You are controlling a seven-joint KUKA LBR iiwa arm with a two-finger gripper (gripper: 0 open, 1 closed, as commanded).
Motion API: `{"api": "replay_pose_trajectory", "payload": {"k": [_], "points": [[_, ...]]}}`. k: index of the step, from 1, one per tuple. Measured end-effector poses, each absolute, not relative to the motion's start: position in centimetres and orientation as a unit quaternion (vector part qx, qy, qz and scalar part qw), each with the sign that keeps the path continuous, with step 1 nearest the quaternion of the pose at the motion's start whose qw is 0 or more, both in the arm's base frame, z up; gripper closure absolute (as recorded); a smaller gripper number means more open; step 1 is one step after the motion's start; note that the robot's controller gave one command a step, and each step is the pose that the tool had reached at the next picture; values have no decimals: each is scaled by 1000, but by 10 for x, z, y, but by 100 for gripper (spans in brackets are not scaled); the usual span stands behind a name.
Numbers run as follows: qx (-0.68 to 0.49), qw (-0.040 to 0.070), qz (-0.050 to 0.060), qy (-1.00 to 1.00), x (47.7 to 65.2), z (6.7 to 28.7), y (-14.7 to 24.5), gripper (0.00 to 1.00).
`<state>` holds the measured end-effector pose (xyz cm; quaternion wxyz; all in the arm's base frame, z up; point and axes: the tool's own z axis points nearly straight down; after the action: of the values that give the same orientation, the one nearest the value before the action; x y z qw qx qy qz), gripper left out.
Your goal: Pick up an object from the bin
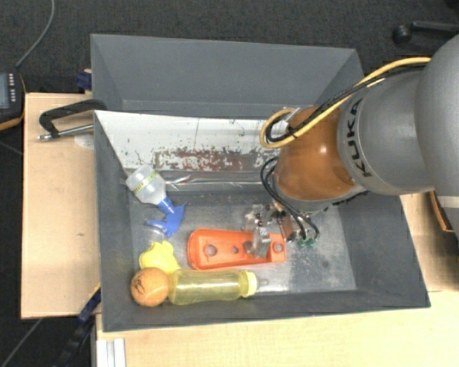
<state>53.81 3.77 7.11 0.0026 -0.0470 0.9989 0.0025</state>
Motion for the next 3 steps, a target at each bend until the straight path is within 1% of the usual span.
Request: {"api": "replay_pose_trajectory", "payload": {"k": [1, 2, 3], "points": [[-47, 3, 2, 999, 538, 71, 38, 100], [-47, 0, 2, 999, 536, 84, 38, 100], [-47, 4, 3, 999, 538, 107, 38, 100]]}}
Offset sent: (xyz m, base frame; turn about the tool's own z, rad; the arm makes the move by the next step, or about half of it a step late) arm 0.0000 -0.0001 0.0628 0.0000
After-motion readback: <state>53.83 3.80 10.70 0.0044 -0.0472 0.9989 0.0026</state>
